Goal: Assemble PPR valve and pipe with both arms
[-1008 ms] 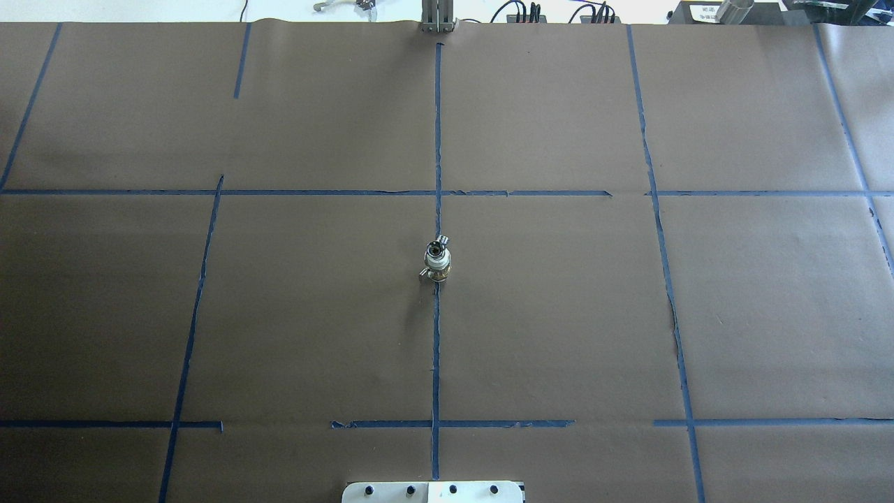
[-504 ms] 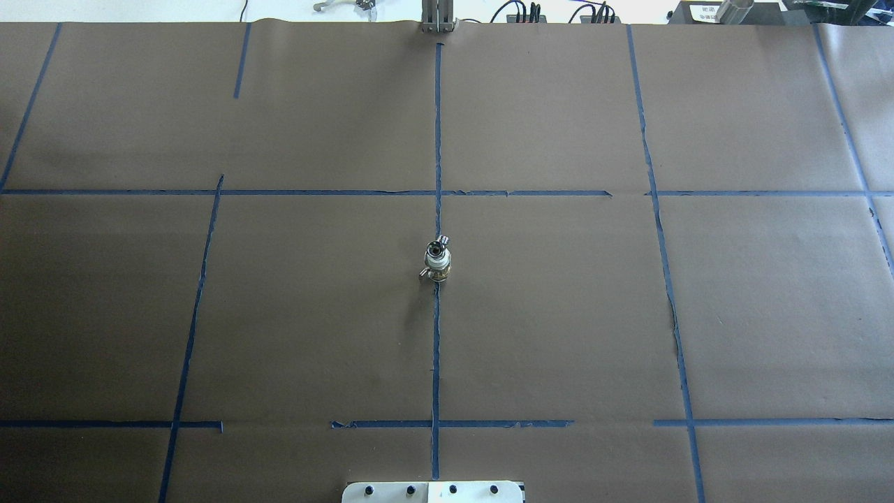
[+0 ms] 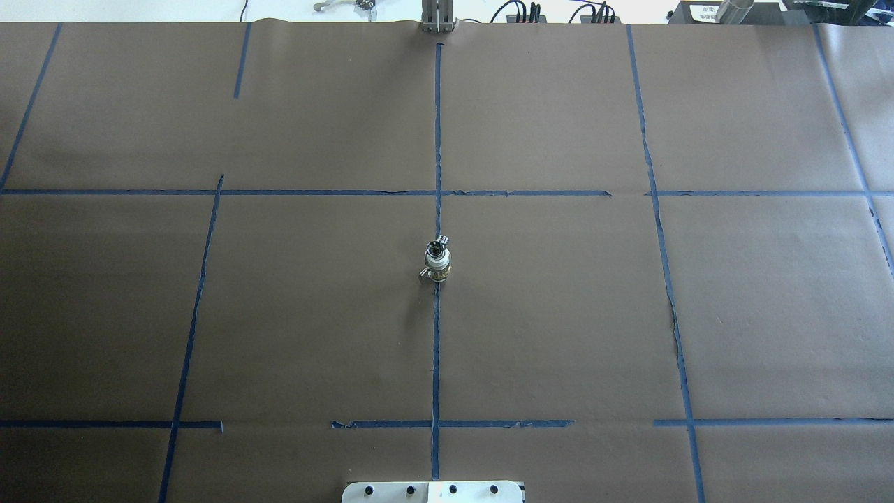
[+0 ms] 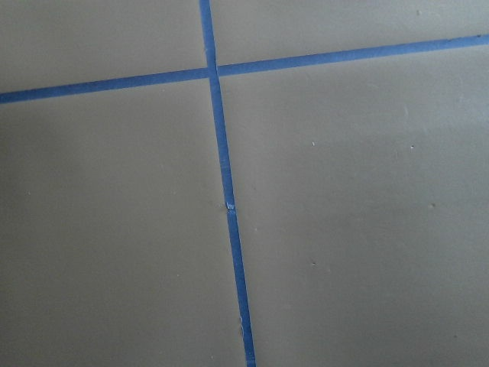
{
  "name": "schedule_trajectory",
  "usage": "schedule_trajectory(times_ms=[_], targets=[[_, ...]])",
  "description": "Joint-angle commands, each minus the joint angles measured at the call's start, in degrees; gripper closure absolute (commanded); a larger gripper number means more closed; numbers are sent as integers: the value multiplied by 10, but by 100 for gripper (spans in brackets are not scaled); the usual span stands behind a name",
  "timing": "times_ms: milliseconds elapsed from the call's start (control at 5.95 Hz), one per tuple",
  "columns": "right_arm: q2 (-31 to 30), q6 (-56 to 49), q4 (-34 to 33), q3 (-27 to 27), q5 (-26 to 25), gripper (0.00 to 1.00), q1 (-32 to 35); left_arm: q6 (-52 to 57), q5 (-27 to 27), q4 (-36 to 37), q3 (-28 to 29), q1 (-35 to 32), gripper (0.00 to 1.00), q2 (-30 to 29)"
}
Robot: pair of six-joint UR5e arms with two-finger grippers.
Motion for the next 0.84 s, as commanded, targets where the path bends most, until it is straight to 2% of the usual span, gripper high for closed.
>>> schedule_trajectory(times_ms=[0,672], targets=[[-1,5,22,-4,-2,0,0,0,5,0,-16,0,0,7],[4,6,23,-3,1,0,0,1,6,-1,-16,5,0,-3]])
